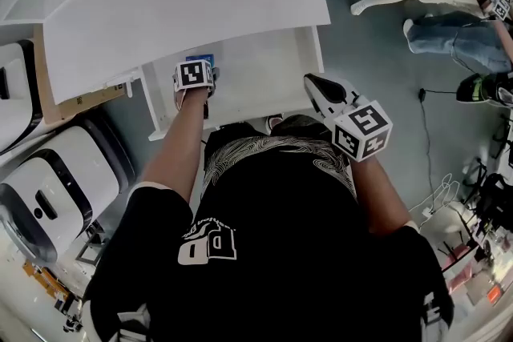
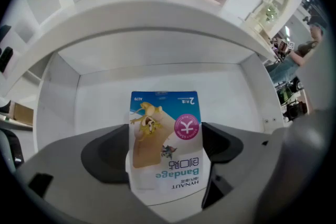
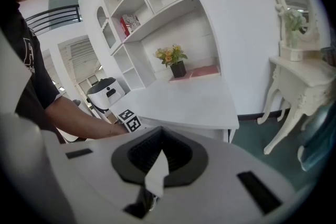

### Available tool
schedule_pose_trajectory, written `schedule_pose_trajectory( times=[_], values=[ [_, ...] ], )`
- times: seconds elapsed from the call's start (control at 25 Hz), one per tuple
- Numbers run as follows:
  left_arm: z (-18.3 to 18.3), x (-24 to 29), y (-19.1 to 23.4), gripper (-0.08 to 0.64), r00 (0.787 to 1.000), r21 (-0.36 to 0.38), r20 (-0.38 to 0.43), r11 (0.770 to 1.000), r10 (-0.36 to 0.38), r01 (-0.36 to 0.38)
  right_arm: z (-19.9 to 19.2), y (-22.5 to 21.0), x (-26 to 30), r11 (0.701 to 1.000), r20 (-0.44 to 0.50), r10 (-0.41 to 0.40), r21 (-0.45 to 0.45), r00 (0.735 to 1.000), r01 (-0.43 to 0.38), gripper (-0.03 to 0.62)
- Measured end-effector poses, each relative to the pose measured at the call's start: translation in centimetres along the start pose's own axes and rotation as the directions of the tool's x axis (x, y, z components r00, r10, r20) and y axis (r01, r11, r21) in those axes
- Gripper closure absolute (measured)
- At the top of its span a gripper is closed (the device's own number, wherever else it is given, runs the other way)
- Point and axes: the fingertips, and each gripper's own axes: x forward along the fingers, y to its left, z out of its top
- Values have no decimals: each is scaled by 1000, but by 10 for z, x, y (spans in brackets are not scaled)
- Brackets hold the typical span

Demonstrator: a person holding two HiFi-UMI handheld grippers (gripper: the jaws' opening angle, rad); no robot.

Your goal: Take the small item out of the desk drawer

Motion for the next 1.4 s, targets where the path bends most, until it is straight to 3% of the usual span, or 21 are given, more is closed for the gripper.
schedule_pose_trajectory(
  times=[0.36, 0.48, 0.6, 0.96, 1.24, 1.4],
  values=[
    [5, -57, -2, 141, 990, 109, 99, 990, -98, 87, 11, 50, 9, 1000, 55, 19, -26, 998, -17, 583],
    [4, -84, -4, 142, 976, 113, 147, 983, -159, 143, 18, 68, 11, 999, 82, 16, -35, 997, -14, 583],
    [8, -114, -11, 143, 949, 121, 214, 970, -232, 210, 29, 83, 8, 999, 131, 8, -42, 991, -2, 583],
    [26, -216, -41, 142, 809, 202, 398, 901, -433, 383, 75, 125, -9, 996, 276, 22, -85, 961, 1, 583],
    [18, -285, -56, 143, 662, 294, 467, 809, -586, 509, 95, 170, -19, 993, 323, 79, -114, 943, -44, 583],
    [13, -322, -51, 142, 596, 339, 515, 785, -616, 518, 95, 183, -19, 993, 336, 65, -118, 939, -27, 584]
  ],
)
